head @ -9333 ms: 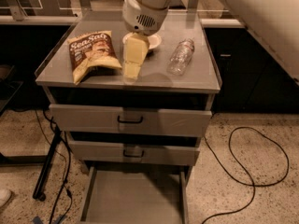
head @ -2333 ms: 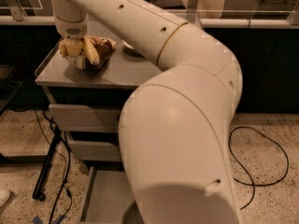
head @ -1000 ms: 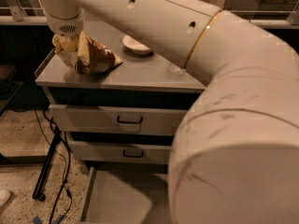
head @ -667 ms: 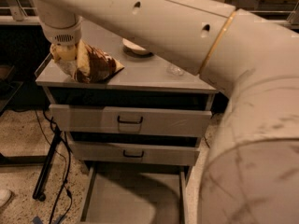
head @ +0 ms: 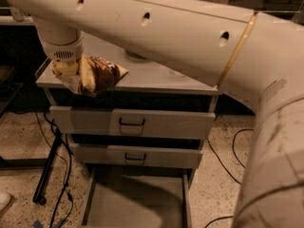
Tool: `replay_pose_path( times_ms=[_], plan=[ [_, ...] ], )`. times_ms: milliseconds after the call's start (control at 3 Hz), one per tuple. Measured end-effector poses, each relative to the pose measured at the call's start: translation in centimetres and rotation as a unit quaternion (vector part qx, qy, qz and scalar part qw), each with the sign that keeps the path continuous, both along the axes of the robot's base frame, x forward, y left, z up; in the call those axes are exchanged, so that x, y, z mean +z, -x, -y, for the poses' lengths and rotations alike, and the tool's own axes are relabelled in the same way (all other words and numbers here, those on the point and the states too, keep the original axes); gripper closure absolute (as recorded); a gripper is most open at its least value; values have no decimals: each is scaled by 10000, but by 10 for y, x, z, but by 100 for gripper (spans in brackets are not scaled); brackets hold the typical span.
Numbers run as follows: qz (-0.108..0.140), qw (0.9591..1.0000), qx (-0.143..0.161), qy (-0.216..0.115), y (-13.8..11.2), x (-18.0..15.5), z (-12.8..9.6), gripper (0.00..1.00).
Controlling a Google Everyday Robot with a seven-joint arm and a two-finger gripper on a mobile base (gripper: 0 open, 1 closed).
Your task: Place brown chip bag into bottom drawer
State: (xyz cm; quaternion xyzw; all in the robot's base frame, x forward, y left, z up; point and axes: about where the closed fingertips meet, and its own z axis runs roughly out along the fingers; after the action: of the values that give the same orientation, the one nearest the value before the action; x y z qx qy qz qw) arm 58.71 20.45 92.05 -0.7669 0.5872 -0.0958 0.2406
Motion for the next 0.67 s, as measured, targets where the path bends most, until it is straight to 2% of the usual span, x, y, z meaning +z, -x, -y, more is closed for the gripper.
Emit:
replay_pose_path(
  times_ms=[333,667],
  plan=[
    [-89,9999,-65,115,31,7,7,100],
    [-253,9993,-231,159,79,14,12,100]
  ],
)
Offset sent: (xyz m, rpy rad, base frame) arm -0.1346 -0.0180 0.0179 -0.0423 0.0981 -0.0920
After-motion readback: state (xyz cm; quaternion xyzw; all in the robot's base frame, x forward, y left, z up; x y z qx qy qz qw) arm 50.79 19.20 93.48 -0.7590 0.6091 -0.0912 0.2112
